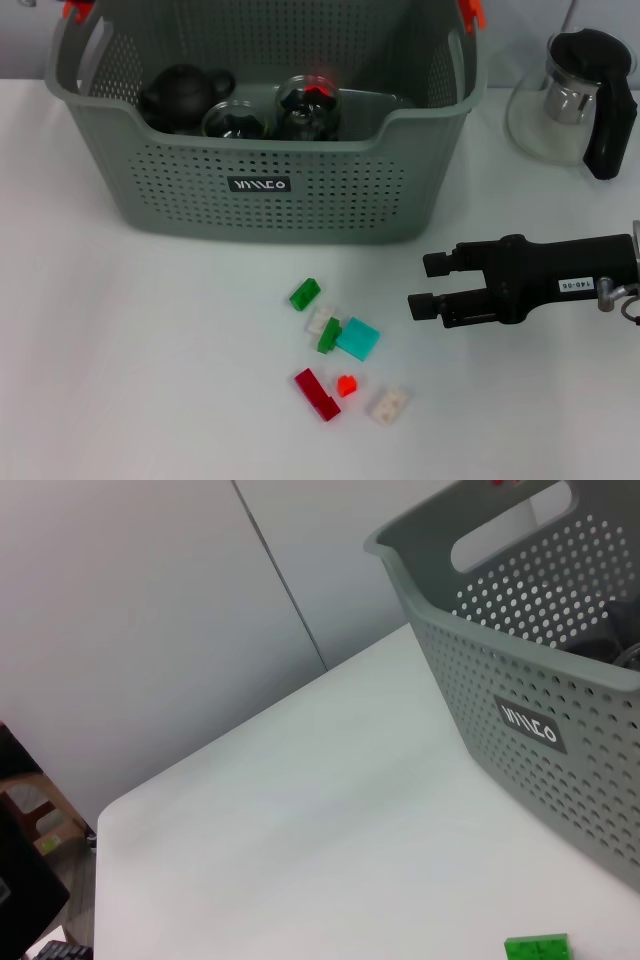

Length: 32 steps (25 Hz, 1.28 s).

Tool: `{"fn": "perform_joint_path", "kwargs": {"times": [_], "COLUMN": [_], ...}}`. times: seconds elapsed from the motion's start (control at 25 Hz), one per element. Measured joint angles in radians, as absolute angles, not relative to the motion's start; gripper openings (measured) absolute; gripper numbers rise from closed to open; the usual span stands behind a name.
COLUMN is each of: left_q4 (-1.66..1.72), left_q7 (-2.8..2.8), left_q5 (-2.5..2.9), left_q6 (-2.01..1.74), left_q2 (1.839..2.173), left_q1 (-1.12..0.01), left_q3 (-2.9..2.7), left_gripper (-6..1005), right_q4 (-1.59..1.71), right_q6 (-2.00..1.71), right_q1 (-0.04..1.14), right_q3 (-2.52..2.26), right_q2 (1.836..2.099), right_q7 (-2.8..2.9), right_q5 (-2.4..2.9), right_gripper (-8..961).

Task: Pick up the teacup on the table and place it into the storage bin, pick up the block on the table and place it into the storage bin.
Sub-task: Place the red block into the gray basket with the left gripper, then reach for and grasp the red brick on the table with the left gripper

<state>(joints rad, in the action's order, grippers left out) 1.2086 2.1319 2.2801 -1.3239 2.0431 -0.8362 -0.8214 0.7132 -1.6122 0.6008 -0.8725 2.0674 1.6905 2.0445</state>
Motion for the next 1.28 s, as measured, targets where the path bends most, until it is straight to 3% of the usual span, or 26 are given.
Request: {"fn": "perform_joint_path", "kwargs": {"times": [0.16,0.48,0.6,0.92,1.28], "left_q4": [1.173,1.291,1.450,1.889,1.839], "left_q7": [2.160,2.217,2.207,2.224,2.430], "left_q5": [2.281,2.300,2.295,2.427,2.617], "left_q6": [-1.270,-1.343,-1.550,-1.788,-1.799], "left_q2": [2.027,2.027,2.046,2.166,2.174], "left_q1": [-0.843,-0.806,-0.756,-0.522,-0.494], "left_q3": [-0.827,-0.818,-0.840,-1.090,-1.405], "left_gripper": [239,545,635,938,965], "right_q4": [0.713,0.713,0.713,0.713,0.713], "right_q6": [-1.612,-1.614,-1.613,-1.606,-1.599], "right_q1": [0.601,0.598,0.596,0.594,0.603], "right_q3": [-0.874,-0.873,-0.870,-0.870,-0.868], "right_q2": [2.068,2.068,2.067,2.064,2.068], "right_q7": [1.690,1.688,1.688,1.690,1.690], "right_q5": [2.046,2.047,2.047,2.044,2.043], "right_gripper": [823,824,823,823,822]}}
